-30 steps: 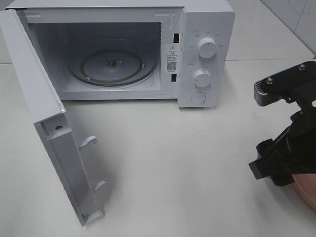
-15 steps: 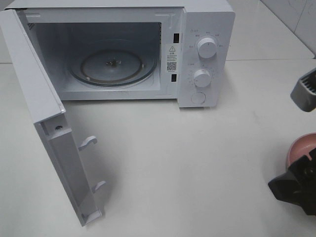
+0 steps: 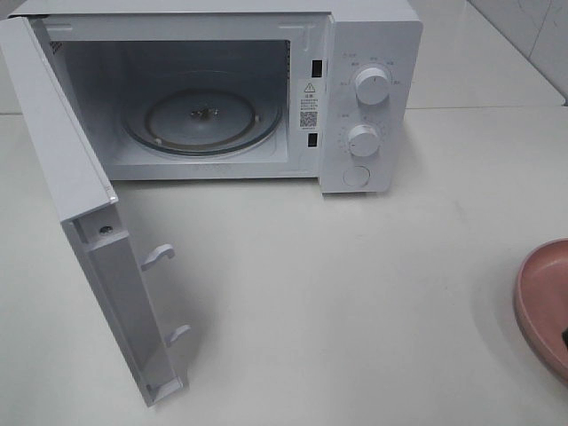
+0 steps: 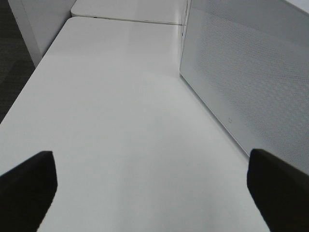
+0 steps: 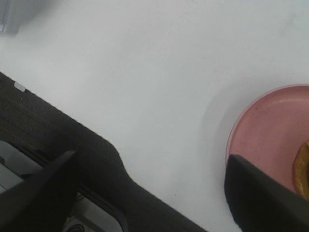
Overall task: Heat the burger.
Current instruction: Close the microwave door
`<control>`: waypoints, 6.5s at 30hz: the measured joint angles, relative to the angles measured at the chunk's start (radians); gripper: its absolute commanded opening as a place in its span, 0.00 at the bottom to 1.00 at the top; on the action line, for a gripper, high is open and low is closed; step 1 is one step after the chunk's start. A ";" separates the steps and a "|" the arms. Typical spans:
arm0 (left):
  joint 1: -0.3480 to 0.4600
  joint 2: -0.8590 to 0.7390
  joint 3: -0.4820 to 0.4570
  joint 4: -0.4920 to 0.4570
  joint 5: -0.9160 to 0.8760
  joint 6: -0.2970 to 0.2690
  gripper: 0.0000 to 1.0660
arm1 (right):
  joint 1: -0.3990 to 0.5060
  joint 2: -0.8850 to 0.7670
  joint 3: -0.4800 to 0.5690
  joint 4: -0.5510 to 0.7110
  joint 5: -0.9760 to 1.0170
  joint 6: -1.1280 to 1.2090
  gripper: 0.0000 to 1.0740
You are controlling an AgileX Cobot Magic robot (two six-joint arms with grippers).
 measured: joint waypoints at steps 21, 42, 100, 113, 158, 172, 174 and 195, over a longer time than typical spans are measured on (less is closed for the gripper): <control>0.000 0.000 0.000 0.000 0.000 0.000 0.94 | -0.440 -0.480 0.085 0.001 0.021 -0.101 0.71; 0.000 0.000 0.000 0.000 0.000 0.000 0.94 | -0.559 -0.606 0.085 0.001 0.021 -0.103 0.71; 0.000 0.413 -0.014 0.082 -0.262 0.000 0.00 | -0.559 -0.606 0.085 0.001 0.021 -0.100 0.71; 0.000 0.601 0.253 0.059 -1.092 -0.005 0.00 | -0.559 -0.606 0.085 0.001 0.021 -0.100 0.71; -0.405 1.527 0.124 0.288 -1.883 -0.226 0.00 | -0.559 -0.606 0.085 0.000 0.021 -0.100 0.71; -0.574 1.734 -0.136 0.058 -1.892 -0.161 0.00 | -0.559 -0.606 0.085 0.000 0.021 -0.100 0.71; -0.583 1.748 -0.157 0.053 -1.892 -0.161 0.00 | -0.559 -0.606 0.085 0.000 0.021 -0.100 0.71; -0.698 2.010 -0.493 0.010 -1.885 -0.157 0.00 | -0.559 -0.606 0.085 0.000 0.021 -0.100 0.71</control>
